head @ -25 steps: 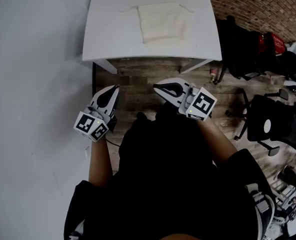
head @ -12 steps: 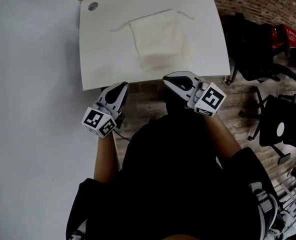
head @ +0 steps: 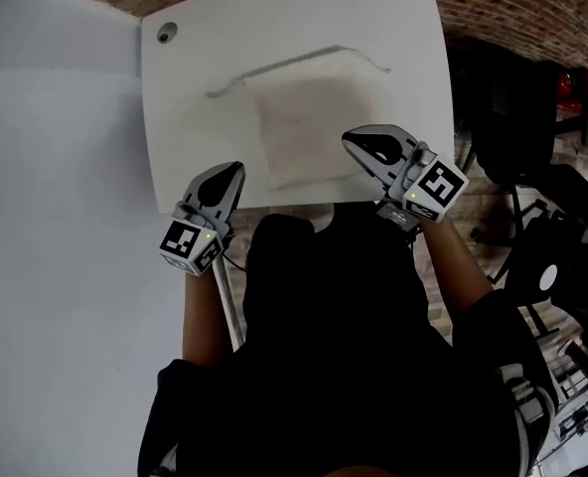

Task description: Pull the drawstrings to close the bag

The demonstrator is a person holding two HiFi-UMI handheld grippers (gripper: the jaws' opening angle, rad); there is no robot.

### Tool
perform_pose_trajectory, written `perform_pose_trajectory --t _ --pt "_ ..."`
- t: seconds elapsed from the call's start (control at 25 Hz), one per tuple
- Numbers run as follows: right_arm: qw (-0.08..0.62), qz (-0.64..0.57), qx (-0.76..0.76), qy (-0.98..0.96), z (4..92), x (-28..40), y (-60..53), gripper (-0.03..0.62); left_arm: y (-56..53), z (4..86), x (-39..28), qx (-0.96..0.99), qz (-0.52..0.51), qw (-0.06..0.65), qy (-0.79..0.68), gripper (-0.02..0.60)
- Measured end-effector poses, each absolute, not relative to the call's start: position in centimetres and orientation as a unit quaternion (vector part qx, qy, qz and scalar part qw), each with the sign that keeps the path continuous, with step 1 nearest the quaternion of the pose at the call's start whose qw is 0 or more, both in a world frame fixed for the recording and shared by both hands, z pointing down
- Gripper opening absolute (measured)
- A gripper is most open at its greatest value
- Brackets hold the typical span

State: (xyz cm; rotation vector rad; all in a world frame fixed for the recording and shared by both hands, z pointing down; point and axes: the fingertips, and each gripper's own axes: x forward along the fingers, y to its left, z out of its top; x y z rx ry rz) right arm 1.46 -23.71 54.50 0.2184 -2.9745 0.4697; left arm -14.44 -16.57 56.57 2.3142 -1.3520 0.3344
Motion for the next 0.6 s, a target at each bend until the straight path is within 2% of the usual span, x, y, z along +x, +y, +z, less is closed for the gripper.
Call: perform_pose_trajectory --t 0.2,0.4,0.44,0.56,0.6 --pt "0.089 0.161 0.117 -0.976 56.9 1.4 -27.6 0.008 -19.9 58.5 -17.9 0.839 0.146 0.21 -0.481 0.018" --pt "0.119 0.149 0.125 -0.974 58.4 -2.1 -28.0 0.008 -23.4 63.0 -23.4 0.852 0.133 0.221 -0.456 0.02" --pt "0.118 0.147 0.126 -0.974 58.4 -3.1 -27.9 0.008 -24.2 63.9 -24.5 0.856 0.143 0.22 -0.446 0.03" --pt "0.12 0.16 0.122 -0.972 59.0 -5.4 -27.0 0.008 -26.1 66.3 -26.8 0.868 0.194 0.205 -0.408 0.136" --pt "0.126 0.169 0.121 -0.97 59.6 -5.7 -26.7 0.008 -26.6 67.0 -27.3 0.872 0.212 0.198 -0.395 0.144"
